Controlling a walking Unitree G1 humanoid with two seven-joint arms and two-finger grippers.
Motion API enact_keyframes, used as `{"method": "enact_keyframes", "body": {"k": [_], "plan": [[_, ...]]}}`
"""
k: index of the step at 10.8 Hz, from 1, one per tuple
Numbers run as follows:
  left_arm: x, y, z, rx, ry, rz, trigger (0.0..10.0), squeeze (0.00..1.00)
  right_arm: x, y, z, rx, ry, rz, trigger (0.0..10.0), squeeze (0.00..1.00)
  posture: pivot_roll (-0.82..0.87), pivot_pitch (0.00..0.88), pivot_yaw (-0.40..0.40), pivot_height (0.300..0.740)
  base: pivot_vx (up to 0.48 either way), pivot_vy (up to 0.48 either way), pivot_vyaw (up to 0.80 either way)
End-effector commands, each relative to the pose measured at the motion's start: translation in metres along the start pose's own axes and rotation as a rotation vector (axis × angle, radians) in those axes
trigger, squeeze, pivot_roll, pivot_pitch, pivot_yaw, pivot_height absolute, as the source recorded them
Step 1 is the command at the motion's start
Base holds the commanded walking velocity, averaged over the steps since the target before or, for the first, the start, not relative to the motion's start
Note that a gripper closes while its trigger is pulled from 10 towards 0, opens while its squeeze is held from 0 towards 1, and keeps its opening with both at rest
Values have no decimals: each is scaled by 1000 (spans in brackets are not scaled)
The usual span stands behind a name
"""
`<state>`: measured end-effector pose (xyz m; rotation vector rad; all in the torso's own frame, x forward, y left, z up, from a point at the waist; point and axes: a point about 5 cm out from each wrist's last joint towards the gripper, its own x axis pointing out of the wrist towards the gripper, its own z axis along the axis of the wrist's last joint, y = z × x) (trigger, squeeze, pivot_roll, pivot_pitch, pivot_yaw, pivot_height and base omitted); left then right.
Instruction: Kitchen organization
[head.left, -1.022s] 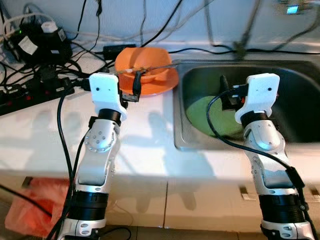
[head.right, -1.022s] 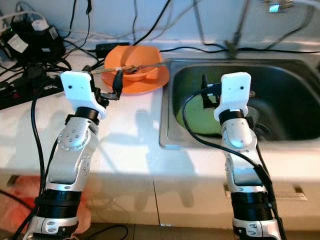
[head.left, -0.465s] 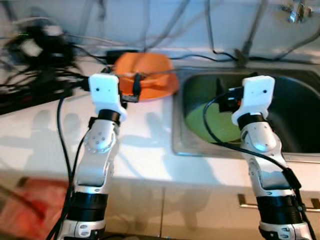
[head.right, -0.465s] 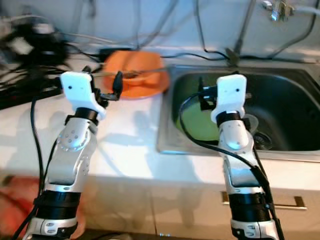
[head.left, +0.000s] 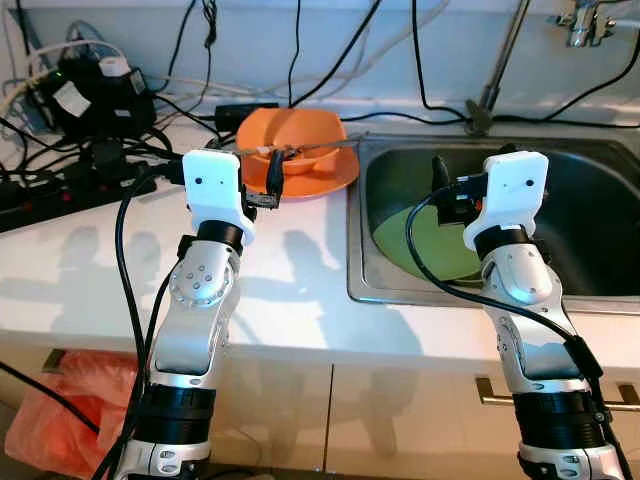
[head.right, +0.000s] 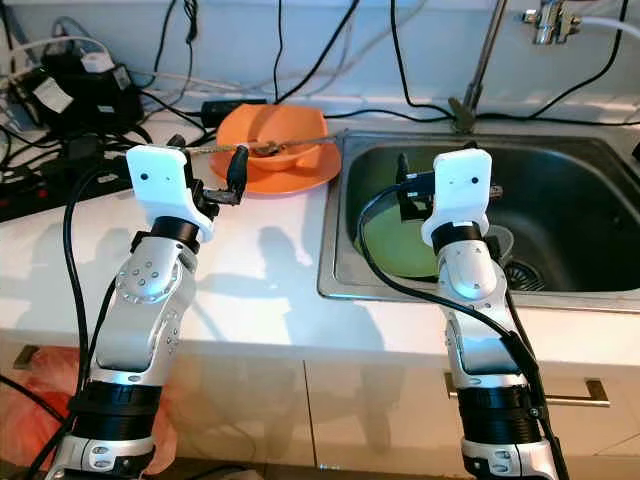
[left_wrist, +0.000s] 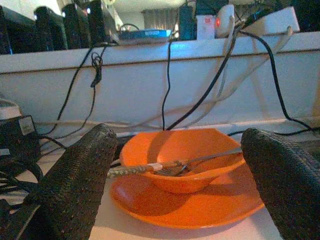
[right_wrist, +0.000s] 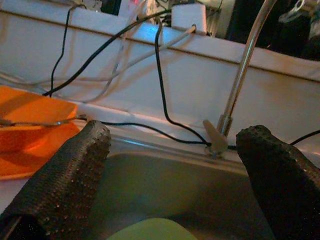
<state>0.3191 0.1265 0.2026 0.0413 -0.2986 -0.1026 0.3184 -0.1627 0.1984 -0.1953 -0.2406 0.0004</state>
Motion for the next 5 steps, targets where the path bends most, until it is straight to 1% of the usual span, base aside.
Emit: {"method": "enact_keyframes", "body": {"k": [1,3,4,5], "plan": [[0,-2,-1,5,14,-11,10000,0,-1,-1,-3,-3,11,-5,10000,0,102,0,34,740,0,0,0],[0,-2,-6,-2,44,-10,10000,0,-1,0,-3,-2,15,-1,10000,0,104,0,33,740,0,0,0],[4,-5,-16,-17,111,-38,10000,0,-1,1,-5,3,32,26,10000,0,104,0,35,740,0,0,0],[6,-7,-24,-7,165,-56,10000,0,0,-1,-6,-2,40,47,10000,0,98,0,38,740,0,0,0]]}}
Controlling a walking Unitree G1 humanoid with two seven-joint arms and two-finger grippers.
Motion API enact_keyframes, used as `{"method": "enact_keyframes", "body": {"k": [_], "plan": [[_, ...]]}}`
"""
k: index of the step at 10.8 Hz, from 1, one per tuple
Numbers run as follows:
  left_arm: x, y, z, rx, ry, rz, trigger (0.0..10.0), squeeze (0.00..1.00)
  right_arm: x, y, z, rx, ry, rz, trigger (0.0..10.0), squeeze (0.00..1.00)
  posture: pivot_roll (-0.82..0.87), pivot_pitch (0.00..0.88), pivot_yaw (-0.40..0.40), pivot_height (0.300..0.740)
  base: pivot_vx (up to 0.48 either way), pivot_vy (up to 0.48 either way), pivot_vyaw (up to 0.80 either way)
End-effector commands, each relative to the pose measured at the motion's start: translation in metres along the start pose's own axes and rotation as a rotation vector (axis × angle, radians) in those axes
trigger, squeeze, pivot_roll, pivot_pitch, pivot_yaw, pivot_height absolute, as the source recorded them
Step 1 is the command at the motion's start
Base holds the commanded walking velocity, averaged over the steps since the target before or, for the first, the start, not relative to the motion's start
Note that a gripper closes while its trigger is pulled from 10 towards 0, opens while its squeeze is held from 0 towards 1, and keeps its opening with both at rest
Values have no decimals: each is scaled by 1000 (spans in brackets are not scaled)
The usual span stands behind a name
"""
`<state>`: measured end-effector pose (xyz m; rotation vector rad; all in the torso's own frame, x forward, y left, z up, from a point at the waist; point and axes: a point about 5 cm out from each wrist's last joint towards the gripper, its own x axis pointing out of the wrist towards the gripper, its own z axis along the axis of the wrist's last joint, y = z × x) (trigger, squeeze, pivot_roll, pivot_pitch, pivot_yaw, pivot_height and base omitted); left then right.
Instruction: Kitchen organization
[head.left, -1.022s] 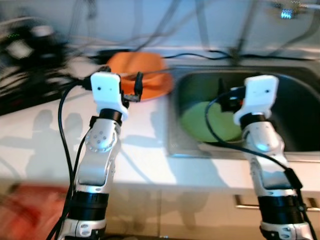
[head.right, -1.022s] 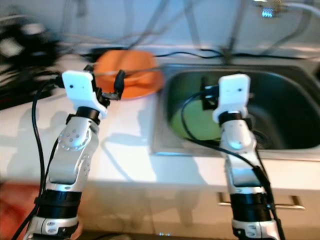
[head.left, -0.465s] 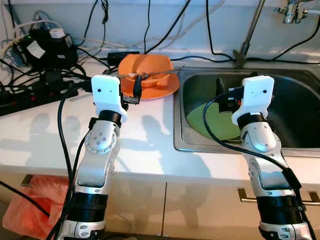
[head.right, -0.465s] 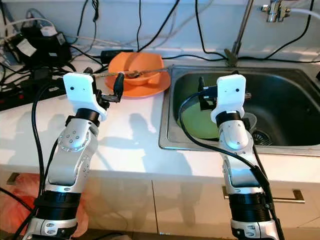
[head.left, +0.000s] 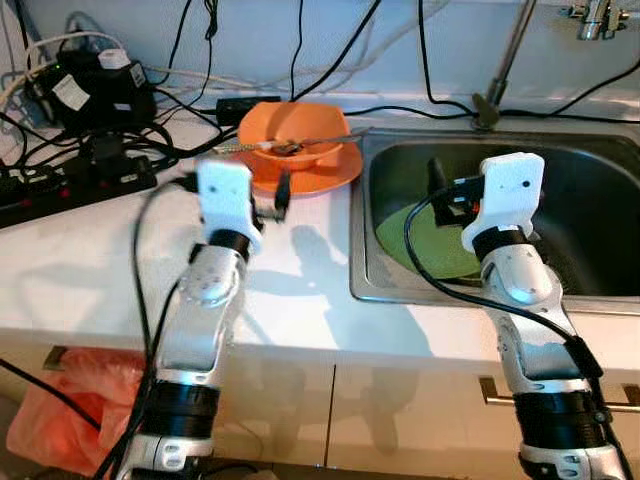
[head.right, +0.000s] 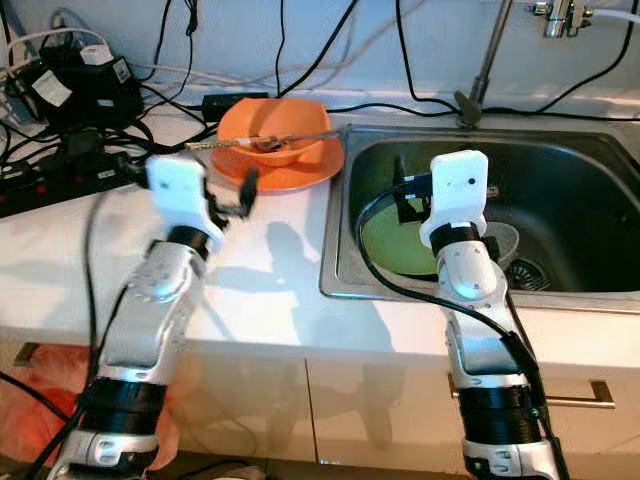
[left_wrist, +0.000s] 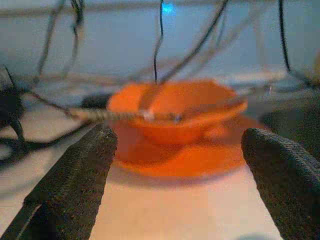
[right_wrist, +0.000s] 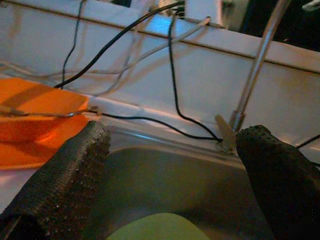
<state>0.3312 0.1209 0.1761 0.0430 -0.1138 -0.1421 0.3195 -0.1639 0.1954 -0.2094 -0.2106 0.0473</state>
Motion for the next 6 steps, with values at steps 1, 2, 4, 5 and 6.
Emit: {"method": "enact_keyframes", "body": {"k": [1,2,4,5,6], "plan": [[4,-3,-5,2,47,-17,10000,0,2,-3,-3,9,27,21,10000,0,93,4,42,740,0,0,0],[10,-10,-14,15,90,-45,10000,0,5,-8,0,3,30,45,10000,0,56,6,52,740,0,0,0],[27,-13,-14,14,90,-46,10000,0,7,-15,8,-16,23,48,10000,0,15,10,53,740,0,0,0],[40,-11,-8,25,81,-17,10000,0,1,-18,5,-22,43,42,10000,0,-2,11,50,740,0,0,0],[48,-9,-3,46,72,-2,10000,0,-4,-18,0,-30,57,46,10000,0,-4,13,54,740,0,0,0]]}}
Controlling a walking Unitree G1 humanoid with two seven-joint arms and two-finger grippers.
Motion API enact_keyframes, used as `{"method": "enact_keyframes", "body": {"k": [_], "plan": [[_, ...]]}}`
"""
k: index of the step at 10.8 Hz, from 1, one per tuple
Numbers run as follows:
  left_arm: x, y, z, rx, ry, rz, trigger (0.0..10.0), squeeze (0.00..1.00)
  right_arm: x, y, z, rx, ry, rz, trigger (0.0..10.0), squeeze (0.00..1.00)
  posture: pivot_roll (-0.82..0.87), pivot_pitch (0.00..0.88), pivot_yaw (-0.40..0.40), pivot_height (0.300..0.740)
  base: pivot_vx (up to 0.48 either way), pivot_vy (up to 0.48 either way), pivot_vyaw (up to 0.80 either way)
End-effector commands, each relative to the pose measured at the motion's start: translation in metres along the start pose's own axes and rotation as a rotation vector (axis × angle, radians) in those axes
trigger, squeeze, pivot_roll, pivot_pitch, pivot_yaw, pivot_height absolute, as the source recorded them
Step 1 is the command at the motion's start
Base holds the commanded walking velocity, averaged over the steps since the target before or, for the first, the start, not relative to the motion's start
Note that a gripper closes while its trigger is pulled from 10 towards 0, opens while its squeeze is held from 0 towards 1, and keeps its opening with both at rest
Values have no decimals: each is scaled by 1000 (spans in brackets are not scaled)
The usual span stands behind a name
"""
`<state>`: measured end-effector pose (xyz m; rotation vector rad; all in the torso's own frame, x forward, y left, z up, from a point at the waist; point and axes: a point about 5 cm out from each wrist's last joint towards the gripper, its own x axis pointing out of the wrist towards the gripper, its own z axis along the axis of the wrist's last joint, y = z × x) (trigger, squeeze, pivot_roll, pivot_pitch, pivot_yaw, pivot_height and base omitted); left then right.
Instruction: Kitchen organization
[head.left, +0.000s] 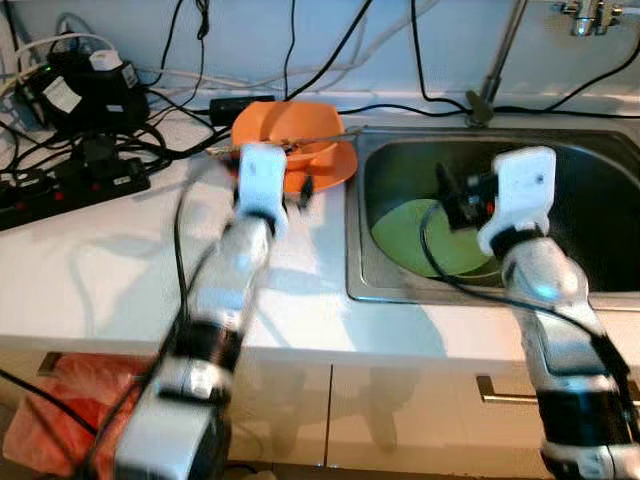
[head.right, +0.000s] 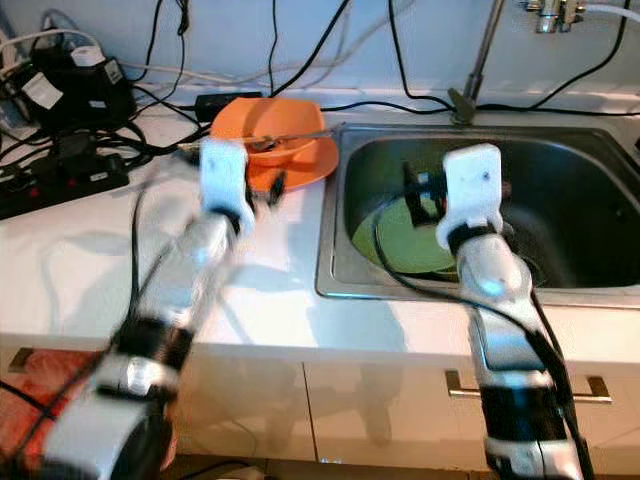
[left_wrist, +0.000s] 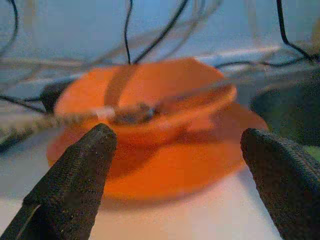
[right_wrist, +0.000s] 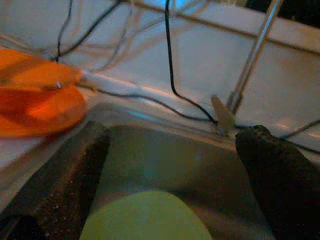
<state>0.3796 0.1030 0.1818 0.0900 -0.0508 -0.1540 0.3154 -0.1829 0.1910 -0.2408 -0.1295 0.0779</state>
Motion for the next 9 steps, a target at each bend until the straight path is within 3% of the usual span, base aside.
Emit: {"method": "enact_keyframes", "body": {"k": [1,2,5,9], "plan": [[4,5,4,21,-5,27,10000,0,-2,0,4,-9,-9,4,10000,0,-9,17,58,740,0,0,0],[12,14,7,44,4,64,10000,0,-3,2,3,-3,0,3,10000,0,-10,26,61,740,0,0,0],[18,29,-1,76,74,122,10000,0,-6,4,1,2,18,5,10000,0,-8,38,56,740,0,0,0],[24,39,-1,15,109,166,10000,0,-2,9,2,2,22,10,10000,0,13,39,46,740,0,0,0]]}}
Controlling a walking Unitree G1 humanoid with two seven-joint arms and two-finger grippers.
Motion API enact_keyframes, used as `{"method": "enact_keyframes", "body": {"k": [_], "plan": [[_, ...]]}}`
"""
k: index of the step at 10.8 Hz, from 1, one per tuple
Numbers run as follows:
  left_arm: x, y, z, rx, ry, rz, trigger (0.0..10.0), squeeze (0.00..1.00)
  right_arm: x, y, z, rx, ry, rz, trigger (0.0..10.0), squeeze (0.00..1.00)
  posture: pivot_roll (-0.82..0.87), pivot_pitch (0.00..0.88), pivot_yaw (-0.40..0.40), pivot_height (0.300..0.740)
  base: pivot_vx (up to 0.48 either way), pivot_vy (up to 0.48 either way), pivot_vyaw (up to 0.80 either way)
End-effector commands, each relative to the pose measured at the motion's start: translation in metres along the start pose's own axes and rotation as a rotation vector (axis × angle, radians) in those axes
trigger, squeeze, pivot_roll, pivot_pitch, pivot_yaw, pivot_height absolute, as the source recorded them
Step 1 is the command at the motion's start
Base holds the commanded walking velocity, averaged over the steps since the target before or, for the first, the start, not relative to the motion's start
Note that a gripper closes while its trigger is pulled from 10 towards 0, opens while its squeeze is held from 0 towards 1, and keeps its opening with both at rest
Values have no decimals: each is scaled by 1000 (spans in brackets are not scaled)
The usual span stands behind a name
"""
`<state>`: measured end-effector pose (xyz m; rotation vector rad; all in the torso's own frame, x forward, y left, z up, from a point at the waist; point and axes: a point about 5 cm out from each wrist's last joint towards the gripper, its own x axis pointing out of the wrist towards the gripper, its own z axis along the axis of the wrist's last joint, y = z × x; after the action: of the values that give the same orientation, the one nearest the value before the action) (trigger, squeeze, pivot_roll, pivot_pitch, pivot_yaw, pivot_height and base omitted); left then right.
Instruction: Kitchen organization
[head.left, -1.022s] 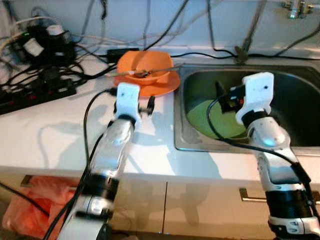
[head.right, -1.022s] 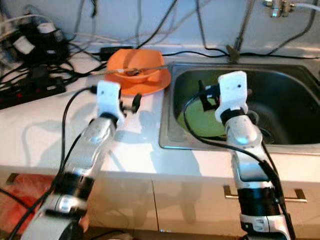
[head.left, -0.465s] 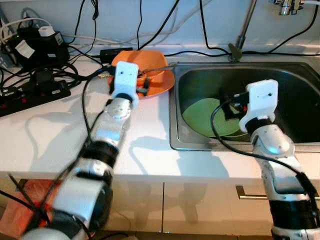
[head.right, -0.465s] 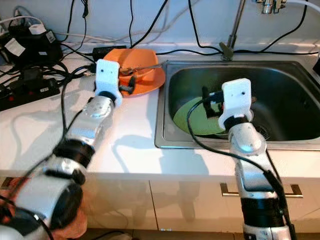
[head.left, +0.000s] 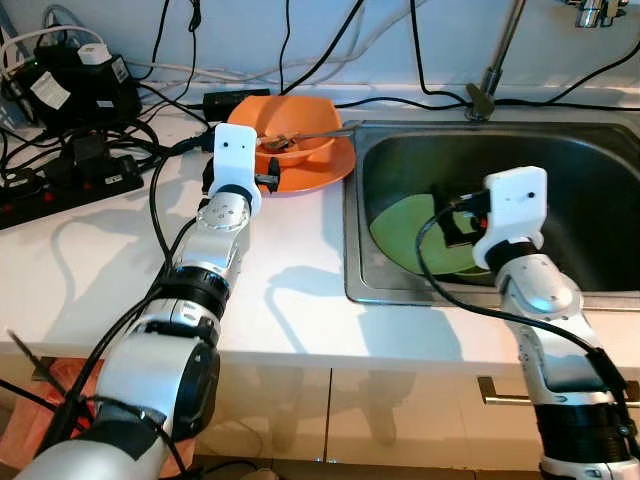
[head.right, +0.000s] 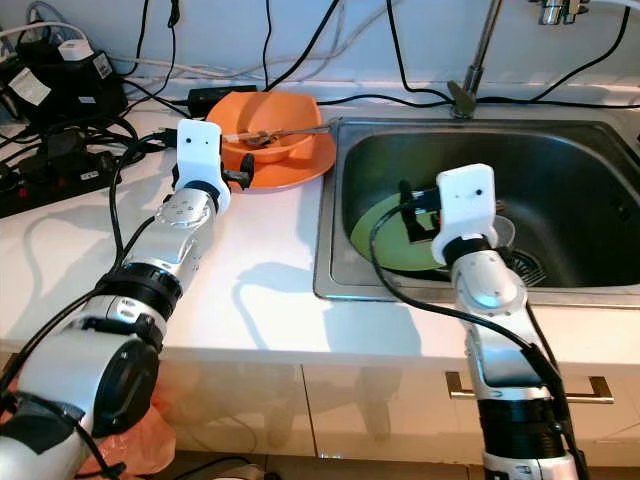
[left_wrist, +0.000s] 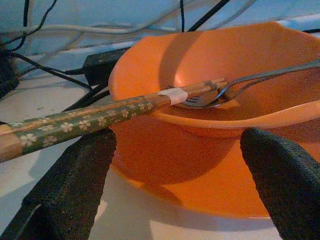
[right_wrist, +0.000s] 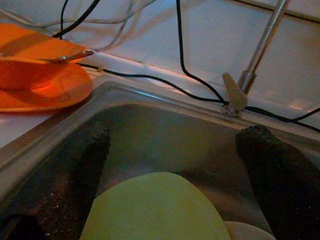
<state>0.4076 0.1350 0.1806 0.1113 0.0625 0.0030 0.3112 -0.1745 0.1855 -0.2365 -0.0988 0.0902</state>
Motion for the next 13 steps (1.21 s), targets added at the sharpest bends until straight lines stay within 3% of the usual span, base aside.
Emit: {"method": "enact_keyframes", "body": {"k": [1,6,10,13], "plan": [[2,2,7,-7,-20,16,10000,0,2,1,5,0,-8,-7,10000,0,12,39,46,740,0,0,0],[7,-2,7,-38,81,-29,10000,0,-4,5,1,7,7,-10,10000,0,-2,52,63,740,0,0,0],[6,-1,-5,92,197,-51,10000,0,-2,7,1,9,12,-12,10000,0,2,53,69,740,0,0,0],[5,-2,-7,224,211,-79,10000,0,-4,5,0,7,14,-22,10000,0,-4,50,73,740,0,0,0]]}}
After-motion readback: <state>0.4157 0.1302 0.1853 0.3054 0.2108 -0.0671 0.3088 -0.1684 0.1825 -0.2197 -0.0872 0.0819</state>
